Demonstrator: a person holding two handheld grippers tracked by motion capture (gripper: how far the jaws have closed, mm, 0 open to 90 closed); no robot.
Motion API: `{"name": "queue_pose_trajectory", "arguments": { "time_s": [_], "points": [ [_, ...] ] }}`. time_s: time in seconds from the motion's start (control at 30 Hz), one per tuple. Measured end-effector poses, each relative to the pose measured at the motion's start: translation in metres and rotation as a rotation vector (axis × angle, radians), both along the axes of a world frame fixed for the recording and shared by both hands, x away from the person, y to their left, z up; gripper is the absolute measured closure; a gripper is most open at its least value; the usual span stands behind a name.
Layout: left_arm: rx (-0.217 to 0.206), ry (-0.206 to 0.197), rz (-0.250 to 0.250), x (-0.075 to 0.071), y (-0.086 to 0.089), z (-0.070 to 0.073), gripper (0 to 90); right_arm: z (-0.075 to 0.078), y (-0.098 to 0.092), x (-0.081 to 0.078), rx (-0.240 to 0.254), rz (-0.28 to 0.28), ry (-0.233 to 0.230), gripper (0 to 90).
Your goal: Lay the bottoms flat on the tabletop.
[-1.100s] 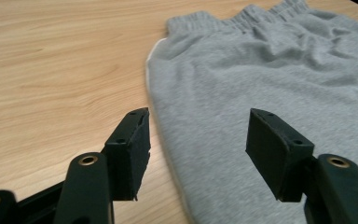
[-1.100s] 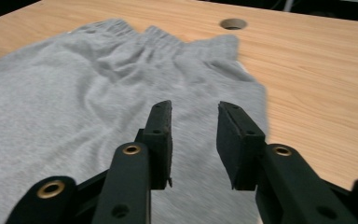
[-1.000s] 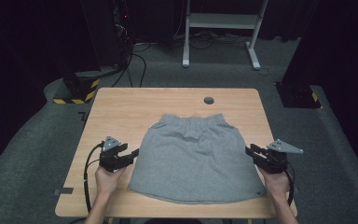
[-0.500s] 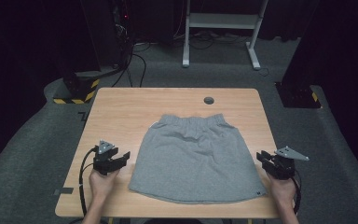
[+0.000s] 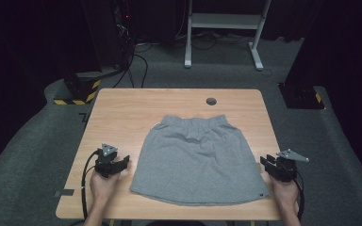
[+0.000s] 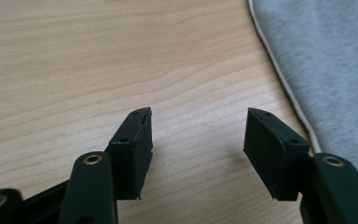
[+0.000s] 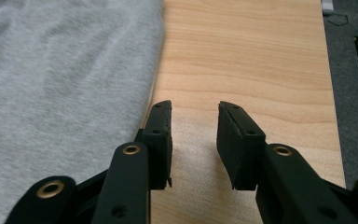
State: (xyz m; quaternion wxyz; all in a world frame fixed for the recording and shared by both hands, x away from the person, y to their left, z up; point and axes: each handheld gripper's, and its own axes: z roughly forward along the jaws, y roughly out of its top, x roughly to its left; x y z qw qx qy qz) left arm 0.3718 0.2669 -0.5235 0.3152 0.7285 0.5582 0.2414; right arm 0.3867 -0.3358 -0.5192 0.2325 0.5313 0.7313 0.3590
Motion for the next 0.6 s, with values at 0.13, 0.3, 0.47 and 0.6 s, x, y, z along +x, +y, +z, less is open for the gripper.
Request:
{"name": "queue_pose_trajectory", "arguments": {
  "time_s": [0.13, 0.3, 0.47, 0.6],
  "points": [
    [0.0, -0.016, -0.001, -0.0002, -0.0006, -0.0019, 40.7, -0.0012, 0.0027, 0.001, -0.031, 0.0, 0.017, 60.0],
    [-0.003, -0.036, 0.002, -0.0007, -0.0027, -0.0043, 36.8, -0.0019, 0.0085, 0.0012, -0.089, 0.016, 0.024, 51.2],
    [-0.004, -0.034, 0.01, -0.0005, -0.0039, -0.0045, 33.9, -0.0021, 0.0094, 0.0009, -0.093, 0.006, 0.022, 49.0],
    [-0.006, -0.033, 0.012, -0.0005, -0.0038, -0.0045, 33.6, -0.0021, 0.0098, 0.0007, -0.101, 0.008, 0.018, 47.5]
  ]
}}
